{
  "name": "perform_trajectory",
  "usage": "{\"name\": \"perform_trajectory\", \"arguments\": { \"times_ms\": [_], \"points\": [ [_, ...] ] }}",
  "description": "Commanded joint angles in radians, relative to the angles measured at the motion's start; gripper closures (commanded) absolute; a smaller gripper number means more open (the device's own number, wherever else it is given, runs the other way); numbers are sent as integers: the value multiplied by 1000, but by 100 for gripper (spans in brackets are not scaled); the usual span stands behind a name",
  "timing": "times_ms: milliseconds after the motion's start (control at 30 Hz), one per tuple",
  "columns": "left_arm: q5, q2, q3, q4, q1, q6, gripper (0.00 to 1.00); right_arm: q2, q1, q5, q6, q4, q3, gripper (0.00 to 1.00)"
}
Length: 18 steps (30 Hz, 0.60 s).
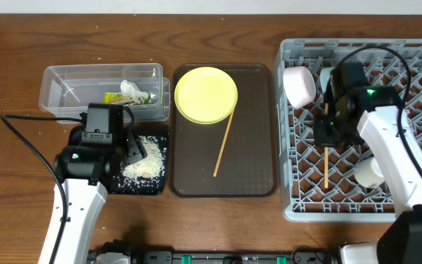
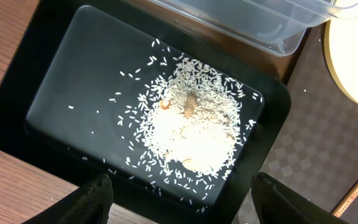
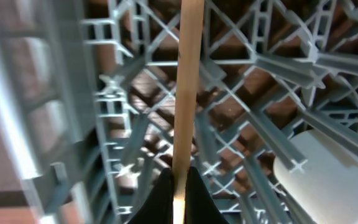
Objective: Sort waste into correct bins and load items into the dishwasher rack
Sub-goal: 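Carry the chopstick with the right gripper and stand it in the rack, then return the right gripper to the tray and grasp the second chopstick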
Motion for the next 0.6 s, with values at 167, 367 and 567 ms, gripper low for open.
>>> {"name": "perform_trajectory", "arguments": {
  "times_ms": [167,367,567],
  "points": [
    [-23,4,-5,-3,6,-5,26,3,-5,0,-42,70,-4,69],
    [-23,4,-5,-3,6,-5,26,-14,10,-113,-39,57,85,58],
    [-23,4,-5,-3,6,-6,26,-32,127,-168,32,161,121,47]
  ]
}}
